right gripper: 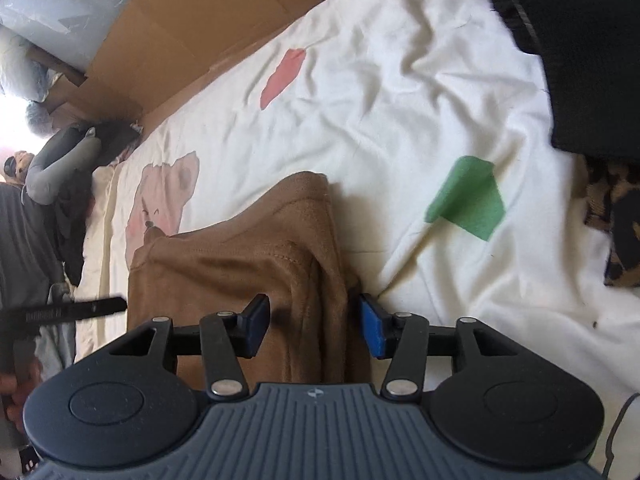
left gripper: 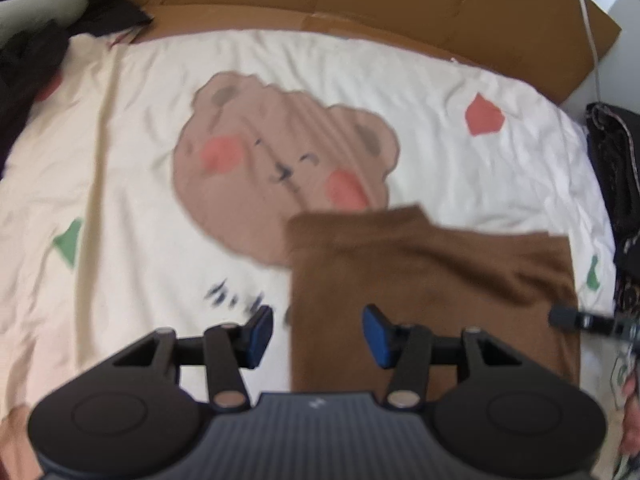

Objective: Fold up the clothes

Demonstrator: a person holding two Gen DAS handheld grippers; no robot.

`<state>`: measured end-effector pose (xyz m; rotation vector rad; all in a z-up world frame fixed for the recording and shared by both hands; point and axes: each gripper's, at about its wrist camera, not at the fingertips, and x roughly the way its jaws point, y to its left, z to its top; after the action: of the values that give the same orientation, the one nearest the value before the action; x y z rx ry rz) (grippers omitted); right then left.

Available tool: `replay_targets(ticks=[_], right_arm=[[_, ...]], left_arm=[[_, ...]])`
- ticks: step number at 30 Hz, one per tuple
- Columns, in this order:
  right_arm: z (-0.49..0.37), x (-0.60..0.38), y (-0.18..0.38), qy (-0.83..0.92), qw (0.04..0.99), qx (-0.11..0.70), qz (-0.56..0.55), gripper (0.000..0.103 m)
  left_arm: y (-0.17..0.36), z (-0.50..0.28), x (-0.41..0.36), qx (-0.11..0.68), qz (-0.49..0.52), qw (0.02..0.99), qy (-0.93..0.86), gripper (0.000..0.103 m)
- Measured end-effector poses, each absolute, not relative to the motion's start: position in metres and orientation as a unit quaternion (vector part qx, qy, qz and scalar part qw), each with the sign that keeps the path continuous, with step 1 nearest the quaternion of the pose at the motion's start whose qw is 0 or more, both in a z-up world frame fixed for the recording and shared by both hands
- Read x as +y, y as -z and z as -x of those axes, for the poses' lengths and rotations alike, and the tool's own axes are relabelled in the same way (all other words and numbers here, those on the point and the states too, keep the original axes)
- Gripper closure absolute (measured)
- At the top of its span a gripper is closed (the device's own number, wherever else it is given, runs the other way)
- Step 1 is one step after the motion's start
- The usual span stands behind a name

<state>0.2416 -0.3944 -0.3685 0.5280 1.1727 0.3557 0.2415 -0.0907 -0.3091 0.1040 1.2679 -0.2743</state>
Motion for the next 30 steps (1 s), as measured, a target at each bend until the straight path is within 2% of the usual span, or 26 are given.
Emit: replay_targets(ticks=[3,7,10,15,17,19,20,30], right_arm=[[-0.246,-0.387,0.369,-0.178,0.782,0.549,-0.234,0.050],[-0.241,-0.387,0.371,-0.182,0.791,0.541,-0.222,0.082],[-0.237,-0.397,0.368,-0.194,0.785,0.530,-0.255,0.085],[-0.231,-0.393,0.357,-0.202,0.796,0.515,-0.245,0.084],[-0.235,-0.389,0.359,-0.194,0.799,0.523,-0.226,0.078],[-0.239,-0.390,0.365,-0.188,0.795,0.534,-0.218,0.061],[-0.240,-0.392,0.367,-0.188,0.793,0.536,-0.221,0.059],[-0.214,-0.420,0.384,-0.208,0.802,0.486,-0.277,0.059]], left_arm=[[0.304,-0.232,-0.080,0.595,-0.054,0.792,0.122,0.050],[0.299,-0.226,-0.070,0.598,-0.050,0.791,0.117,0.050],[0.297,-0.223,-0.070,0.600,-0.054,0.789,0.118,0.050],[0.291,-0.216,-0.072,0.600,-0.058,0.787,0.134,0.050],[0.290,-0.216,-0.073,0.601,-0.058,0.785,0.137,0.050],[0.288,-0.218,-0.072,0.599,-0.052,0.788,0.133,0.050],[0.288,-0.220,-0.072,0.599,-0.048,0.789,0.130,0.050],[0.292,-0.218,-0.069,0.596,-0.029,0.791,0.135,0.048]])
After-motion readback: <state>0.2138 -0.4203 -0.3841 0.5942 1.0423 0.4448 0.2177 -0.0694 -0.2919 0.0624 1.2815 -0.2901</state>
